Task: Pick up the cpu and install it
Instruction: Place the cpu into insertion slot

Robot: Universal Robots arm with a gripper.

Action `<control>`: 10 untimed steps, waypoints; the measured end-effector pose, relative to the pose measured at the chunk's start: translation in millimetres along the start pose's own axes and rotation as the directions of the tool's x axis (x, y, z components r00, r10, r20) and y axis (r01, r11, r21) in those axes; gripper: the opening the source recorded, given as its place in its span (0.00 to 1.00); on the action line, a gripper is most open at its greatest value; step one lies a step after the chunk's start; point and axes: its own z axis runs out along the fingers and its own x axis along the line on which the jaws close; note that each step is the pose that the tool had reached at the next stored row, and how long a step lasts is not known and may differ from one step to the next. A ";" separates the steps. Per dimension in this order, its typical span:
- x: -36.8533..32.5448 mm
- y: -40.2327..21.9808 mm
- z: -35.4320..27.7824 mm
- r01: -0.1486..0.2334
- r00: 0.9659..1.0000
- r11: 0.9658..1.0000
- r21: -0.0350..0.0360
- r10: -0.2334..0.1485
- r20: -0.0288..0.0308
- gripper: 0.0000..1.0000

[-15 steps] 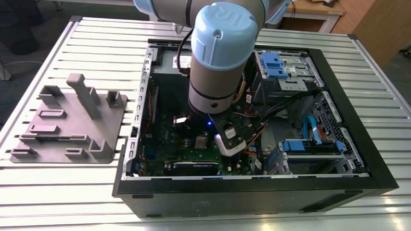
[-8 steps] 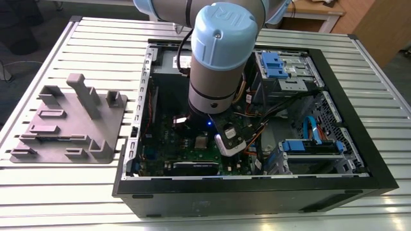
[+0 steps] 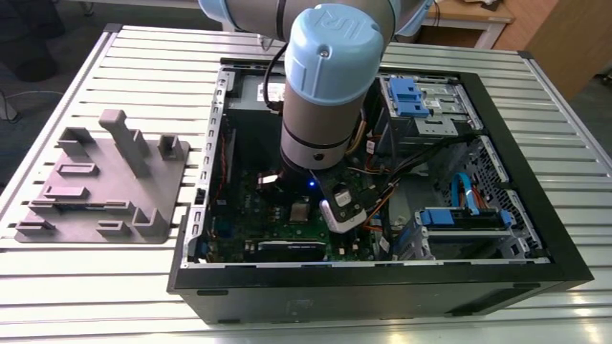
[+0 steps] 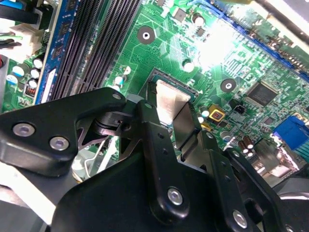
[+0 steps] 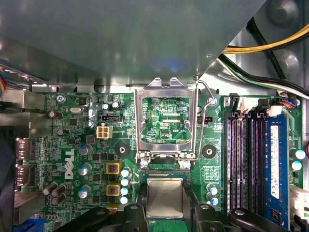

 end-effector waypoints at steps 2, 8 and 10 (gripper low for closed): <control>0.0 0.0 0.1 0.000 1.000 1.000 0.000 0.000 0.000 0.39; 0.0 0.0 0.5 0.000 1.000 1.000 0.000 0.000 0.000 0.39; 0.0 0.0 0.6 0.000 1.000 1.000 0.000 0.000 0.000 0.39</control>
